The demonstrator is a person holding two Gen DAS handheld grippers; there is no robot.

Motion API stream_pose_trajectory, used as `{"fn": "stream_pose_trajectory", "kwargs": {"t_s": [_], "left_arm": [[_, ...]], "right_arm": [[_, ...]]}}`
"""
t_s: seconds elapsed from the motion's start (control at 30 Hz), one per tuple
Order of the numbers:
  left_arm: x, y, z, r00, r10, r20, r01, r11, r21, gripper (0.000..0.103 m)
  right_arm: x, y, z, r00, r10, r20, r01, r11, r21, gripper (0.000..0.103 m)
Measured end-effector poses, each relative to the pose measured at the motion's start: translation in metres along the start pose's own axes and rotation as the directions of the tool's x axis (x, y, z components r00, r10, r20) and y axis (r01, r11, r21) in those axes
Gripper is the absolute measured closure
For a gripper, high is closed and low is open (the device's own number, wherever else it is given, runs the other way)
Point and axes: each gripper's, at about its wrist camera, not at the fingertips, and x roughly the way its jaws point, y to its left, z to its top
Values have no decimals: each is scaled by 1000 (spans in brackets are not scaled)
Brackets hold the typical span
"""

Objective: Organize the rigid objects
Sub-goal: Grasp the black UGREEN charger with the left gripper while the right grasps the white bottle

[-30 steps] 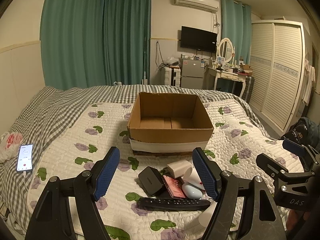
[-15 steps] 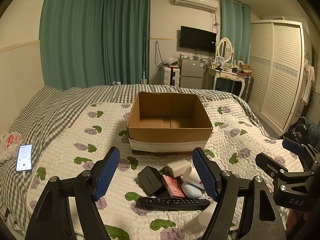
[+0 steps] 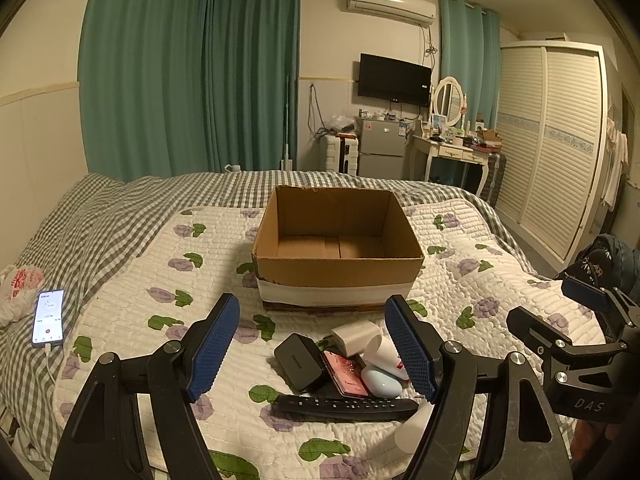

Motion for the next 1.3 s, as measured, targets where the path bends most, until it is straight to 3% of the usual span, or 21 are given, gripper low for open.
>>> {"fn": "stream_pose_trajectory", "kwargs": {"t_s": [0.53, 0.77, 0.93, 1.0, 1.07, 1.2, 1.3], "left_arm": [[-5, 2, 7, 1000, 1, 17, -1, 1000, -8, 25], [36, 0, -11, 992, 37, -120, -39, 999, -9, 25], [72, 7, -29, 966, 105, -238, -110, 994, -8, 25], [83, 14, -36, 955, 122, -270, -131, 991, -17, 25], [92, 19, -41, 946, 132, -296, -145, 989, -25, 25], [104, 26, -47, 931, 146, -334, -165, 986, -27, 25], [113, 27, -48, 919, 152, -363, -171, 985, -23, 25]], "right_arm": [[4, 1, 11, 998, 49, -24, -51, 997, -61, 0], [47, 4, -5, 983, 84, -161, -102, 989, -108, 0], [91, 14, -17, 948, 144, -282, -197, 965, -170, 10], [110, 21, -21, 923, 175, -343, -254, 946, -200, 13], [126, 29, -24, 901, 193, -388, -296, 927, -229, 23], [155, 43, -31, 860, 224, -459, -366, 897, -249, 28], [174, 49, -34, 835, 235, -498, -395, 885, -246, 41]]}}
